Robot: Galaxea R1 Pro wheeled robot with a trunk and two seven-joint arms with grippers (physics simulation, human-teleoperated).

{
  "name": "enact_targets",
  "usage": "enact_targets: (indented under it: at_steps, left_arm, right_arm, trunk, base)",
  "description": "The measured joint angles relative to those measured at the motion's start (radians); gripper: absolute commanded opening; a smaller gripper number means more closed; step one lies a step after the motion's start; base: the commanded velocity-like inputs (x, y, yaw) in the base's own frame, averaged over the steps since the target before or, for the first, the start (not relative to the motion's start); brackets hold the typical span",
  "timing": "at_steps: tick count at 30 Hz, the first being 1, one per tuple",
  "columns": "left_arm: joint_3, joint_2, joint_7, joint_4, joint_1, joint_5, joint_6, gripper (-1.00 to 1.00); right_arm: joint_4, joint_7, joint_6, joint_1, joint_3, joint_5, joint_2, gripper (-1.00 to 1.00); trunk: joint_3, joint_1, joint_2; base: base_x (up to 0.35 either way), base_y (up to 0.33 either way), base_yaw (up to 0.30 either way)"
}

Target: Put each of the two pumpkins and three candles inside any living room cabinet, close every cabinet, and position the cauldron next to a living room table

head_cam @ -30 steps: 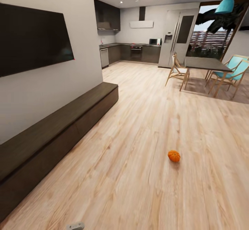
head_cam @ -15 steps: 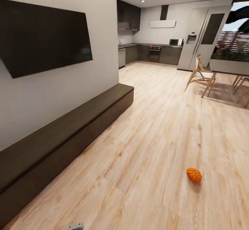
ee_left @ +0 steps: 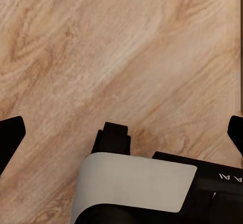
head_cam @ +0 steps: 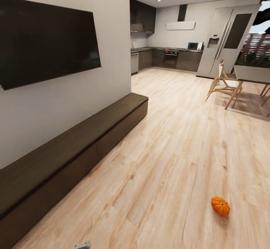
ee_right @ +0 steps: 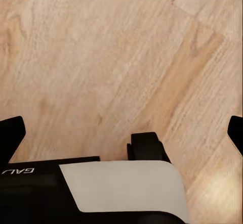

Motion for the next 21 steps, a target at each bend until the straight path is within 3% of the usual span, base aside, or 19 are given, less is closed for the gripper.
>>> enact_targets:
  at_steps: [11, 21]
  left_arm:
    - [0.000, -0.001, 0.000, 0.000, 0.000, 0.000, 0.000, 1.00]
    - [0.000, -0.001, 0.000, 0.000, 0.000, 0.000, 0.000, 1.00]
  right_arm:
    - [-0.001, -0.006, 0.004, 0.000, -0.001, -0.007, 0.004, 1.00]
    - [-0.002, -0.003, 0.007, 0.000, -0.006, -0.011, 0.001, 1.00]
  trunk:
    - [0.000, 0.000, 0.000]
    - [0.003, 0.000, 0.000]
  base:
    - [0.337, 0.000, -0.019]
    - [0.337, 0.000, -0.243]
